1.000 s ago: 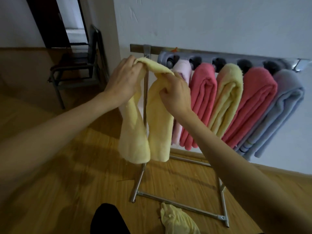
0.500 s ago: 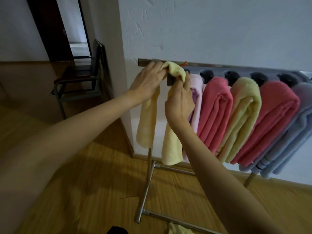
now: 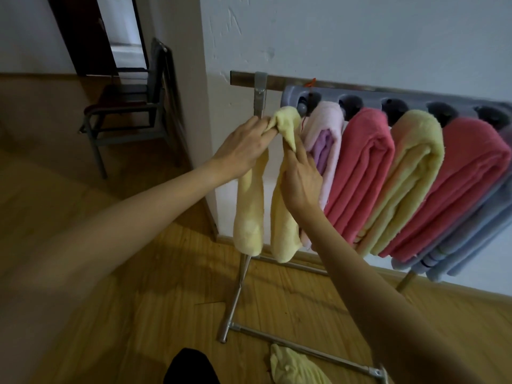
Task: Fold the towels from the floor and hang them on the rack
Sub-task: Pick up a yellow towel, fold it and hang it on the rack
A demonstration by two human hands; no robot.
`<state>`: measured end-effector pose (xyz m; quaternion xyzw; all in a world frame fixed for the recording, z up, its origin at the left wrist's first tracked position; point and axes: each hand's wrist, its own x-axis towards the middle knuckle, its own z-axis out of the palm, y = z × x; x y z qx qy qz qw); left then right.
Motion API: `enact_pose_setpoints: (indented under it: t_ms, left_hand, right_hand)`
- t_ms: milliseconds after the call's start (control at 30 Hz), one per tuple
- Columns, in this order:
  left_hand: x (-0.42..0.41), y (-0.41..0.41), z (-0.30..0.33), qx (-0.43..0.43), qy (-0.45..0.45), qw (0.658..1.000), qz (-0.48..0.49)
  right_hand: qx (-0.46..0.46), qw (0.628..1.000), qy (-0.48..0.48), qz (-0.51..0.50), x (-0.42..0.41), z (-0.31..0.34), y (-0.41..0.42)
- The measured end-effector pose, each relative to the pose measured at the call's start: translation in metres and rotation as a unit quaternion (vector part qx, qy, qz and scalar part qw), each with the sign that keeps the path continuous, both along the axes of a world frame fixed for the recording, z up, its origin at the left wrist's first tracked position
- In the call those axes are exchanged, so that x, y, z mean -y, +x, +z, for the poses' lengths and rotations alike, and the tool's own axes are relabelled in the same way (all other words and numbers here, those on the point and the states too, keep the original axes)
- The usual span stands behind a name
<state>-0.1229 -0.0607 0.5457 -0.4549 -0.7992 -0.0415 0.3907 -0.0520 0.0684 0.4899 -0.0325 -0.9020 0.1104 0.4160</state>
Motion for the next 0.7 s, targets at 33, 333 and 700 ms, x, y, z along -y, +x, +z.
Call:
enact_pose_setpoints:
  t_ms: [33, 333, 700]
  left_hand:
    - [0.0, 0.0, -0.004, -0.008, 0.001, 1.0, -0.001]
    - [0.009, 0.01, -0.062, 0.066, 0.143, 0.984, -0.079]
    - [0.005, 0.005, -0.175, 0.483, 0.263, 0.835, -0.026]
  right_hand:
    - [0.005, 1.0, 0.01, 0.006, -0.003, -0.002, 0.001]
    - [0.011, 0.997, -0.015, 0.08, -0.016, -0.035, 0.006]
    - [-0.004, 0.979, -0.206, -0.008, -0.009, -0.08, 0.003]
